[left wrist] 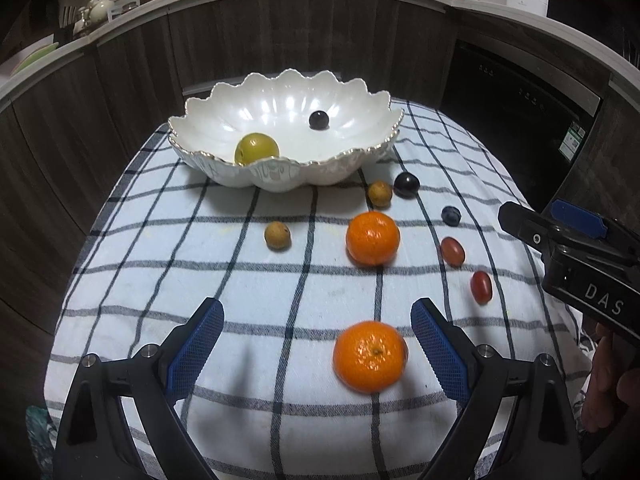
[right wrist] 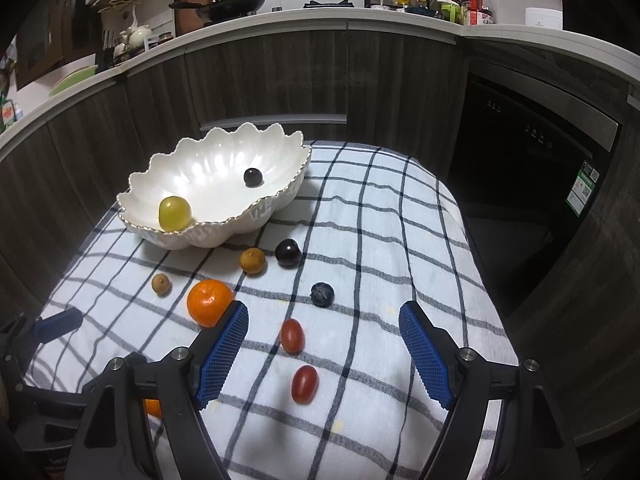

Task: Organize fruits
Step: 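Withdraw both open tools from the bowl toward the fruit row, then grasp a mandarin with the left tool while the right tool grasps a red grape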

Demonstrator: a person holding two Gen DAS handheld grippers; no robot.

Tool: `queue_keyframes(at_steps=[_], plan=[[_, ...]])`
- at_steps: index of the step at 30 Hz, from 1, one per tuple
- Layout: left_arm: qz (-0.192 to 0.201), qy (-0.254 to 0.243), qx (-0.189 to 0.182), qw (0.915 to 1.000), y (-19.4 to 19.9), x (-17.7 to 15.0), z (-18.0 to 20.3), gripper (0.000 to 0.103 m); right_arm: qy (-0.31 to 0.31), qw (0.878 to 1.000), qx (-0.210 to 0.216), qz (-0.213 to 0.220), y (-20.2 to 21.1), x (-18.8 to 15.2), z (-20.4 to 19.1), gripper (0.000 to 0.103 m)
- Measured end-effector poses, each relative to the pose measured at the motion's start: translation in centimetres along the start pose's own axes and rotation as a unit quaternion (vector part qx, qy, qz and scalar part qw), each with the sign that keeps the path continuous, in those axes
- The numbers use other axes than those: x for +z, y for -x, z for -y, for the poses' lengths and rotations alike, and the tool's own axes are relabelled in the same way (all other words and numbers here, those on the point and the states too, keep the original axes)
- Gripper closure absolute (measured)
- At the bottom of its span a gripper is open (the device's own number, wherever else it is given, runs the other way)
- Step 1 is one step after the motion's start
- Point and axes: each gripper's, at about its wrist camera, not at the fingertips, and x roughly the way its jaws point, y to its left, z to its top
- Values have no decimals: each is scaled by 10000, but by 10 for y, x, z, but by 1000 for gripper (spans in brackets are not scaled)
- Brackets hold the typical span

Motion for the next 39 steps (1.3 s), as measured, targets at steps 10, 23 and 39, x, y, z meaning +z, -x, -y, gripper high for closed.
queue_keyframes(at_steps=[10, 23, 39], plan=[[51, -158, 24, 9999, -2, -12, 8, 8, 96, 9999, -42, -41, -5, -20, -2, 25], [125, -568, -66, 9983, -6, -28, 27, 25, 246, 9996, -61, 111, -9, -43, -5, 25], [-109, -642, -138, 9978, -24, -35, 34, 40, 229, 9996, 115, -145, -28, -51, -8, 46]])
